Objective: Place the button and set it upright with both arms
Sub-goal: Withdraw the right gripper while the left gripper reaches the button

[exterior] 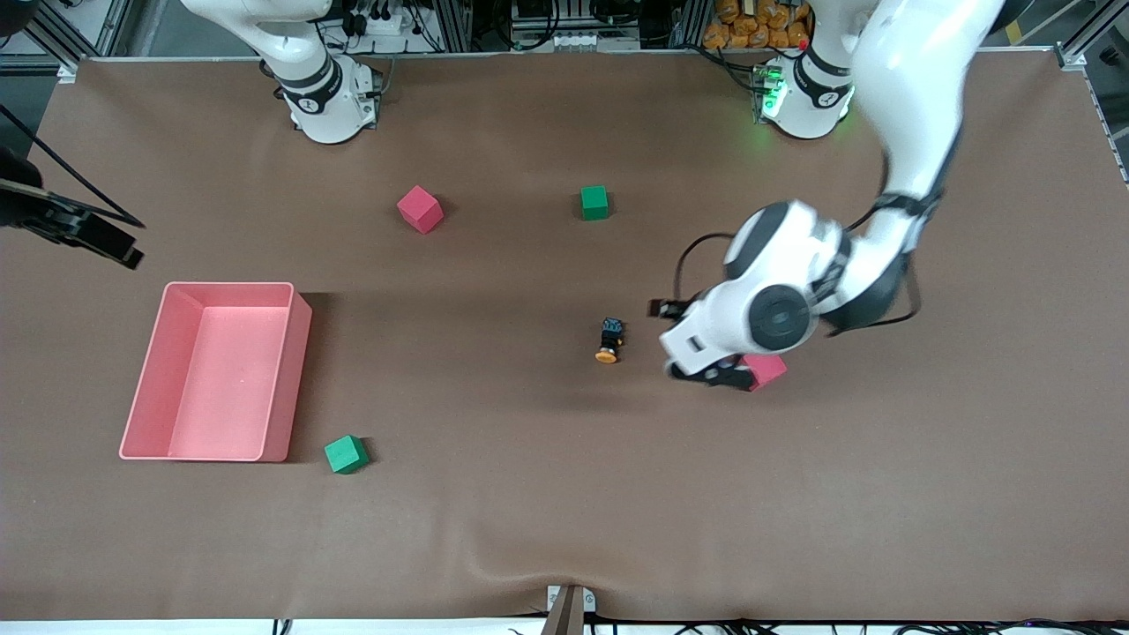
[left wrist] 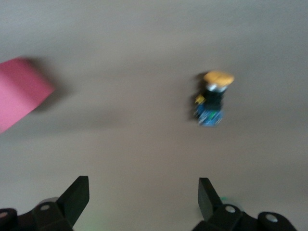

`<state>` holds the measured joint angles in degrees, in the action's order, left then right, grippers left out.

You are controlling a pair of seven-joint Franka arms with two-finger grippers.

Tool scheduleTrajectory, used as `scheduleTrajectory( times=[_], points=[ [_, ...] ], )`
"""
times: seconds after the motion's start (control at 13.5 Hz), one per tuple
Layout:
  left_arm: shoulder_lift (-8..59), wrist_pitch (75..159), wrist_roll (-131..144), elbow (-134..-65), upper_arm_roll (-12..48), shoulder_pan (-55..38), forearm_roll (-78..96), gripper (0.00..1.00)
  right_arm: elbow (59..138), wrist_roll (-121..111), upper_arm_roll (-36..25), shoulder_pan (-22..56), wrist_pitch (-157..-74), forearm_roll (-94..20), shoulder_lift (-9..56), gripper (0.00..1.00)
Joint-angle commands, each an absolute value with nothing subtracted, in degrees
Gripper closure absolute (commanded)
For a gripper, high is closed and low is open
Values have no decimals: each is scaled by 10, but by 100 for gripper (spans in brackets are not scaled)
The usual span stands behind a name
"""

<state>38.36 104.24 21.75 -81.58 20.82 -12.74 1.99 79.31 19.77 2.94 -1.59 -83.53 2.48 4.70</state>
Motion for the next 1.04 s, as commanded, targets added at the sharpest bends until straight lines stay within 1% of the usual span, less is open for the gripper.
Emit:
scheduleTrajectory(
  times=[0.0, 0.15, 0.22, 0.3, 0.37, 0.74, 0.96],
  points=[
    [433, 1086, 217, -773, 200, -160, 14, 0, 908, 118, -10, -10, -884, 11, -39, 0],
    [458, 1131, 218, -773, 195, -183, 11, 0, 906, 107, -15, -11, -886, 11, -36, 0],
    [463, 1142, 218, -772, 179, -204, 9, 0, 903, 105, -15, -11, -886, 10, -33, 0],
    [462, 1143, 217, -769, 150, -229, 9, 0, 897, 102, -15, -10, -884, 11, -30, 0],
    [461, 1143, 214, -766, 130, -238, 12, 0, 893, 84, -14, -8, -882, 11, -29, 0],
    [484, 1143, 172, -752, 125, -247, 11, 0, 888, 58, -13, 2, -865, 11, -29, 0],
    [485, 1143, 173, -746, 126, -249, 13, 0, 888, 56, -16, 1, -856, 10, -30, 0]
  ],
)
